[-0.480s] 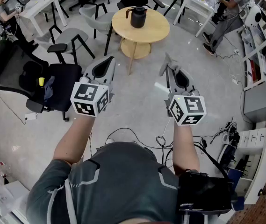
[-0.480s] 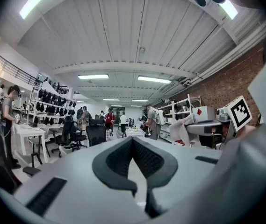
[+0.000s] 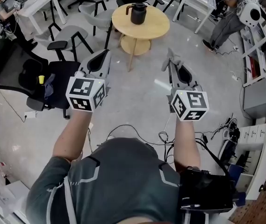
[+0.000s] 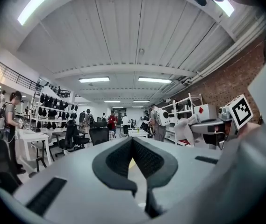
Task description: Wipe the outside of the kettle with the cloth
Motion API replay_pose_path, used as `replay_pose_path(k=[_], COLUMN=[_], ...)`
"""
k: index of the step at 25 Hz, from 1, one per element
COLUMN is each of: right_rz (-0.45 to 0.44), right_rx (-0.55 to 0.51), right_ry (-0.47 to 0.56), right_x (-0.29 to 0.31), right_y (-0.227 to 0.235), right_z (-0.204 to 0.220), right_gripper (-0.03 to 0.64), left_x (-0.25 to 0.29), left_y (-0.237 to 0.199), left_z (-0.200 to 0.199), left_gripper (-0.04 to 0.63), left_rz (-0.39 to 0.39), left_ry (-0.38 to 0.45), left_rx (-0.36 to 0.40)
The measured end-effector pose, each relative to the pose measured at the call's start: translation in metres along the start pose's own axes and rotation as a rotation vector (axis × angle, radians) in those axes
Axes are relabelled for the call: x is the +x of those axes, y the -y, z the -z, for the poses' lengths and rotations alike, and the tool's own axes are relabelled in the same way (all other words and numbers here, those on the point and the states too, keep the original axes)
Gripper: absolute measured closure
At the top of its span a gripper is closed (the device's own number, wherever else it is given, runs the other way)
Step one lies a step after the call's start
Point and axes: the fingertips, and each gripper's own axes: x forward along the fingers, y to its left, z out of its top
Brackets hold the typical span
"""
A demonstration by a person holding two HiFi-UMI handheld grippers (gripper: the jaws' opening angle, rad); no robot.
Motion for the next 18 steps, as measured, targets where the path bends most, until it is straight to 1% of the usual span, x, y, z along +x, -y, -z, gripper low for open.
replay_pose_path(k=[4, 8, 12, 18], right_rz=[0.002, 0.005, 0.016, 0.026], right_rx=[-0.017, -0.024, -0.008, 0.016], right_ry=[-0.004, -0.010, -0.002, 0.017], right_x=[0.001, 0.006, 0.010, 0.016], right_y=[-0.006, -0.020, -0.034, -0.044], right_z=[-0.002, -0.004, -0.006, -0.006], right_gripper=[0.565, 0.565, 0.565, 0.560], left_x=[-0.005, -0.014, -0.018, -0.013], left_y=[-0.011, -0.030, -0.045, -0.053], left_z=[-0.002, -0.004, 0.001, 0.009], left_gripper=[0.588, 0.588, 0.588, 0.587], left_rz=[-0.007, -0.014, 0.001, 0.034], left_ry=[0.012, 0.016, 0.015, 0.019], left_rx=[-0.004, 0.005, -0.004, -0.002])
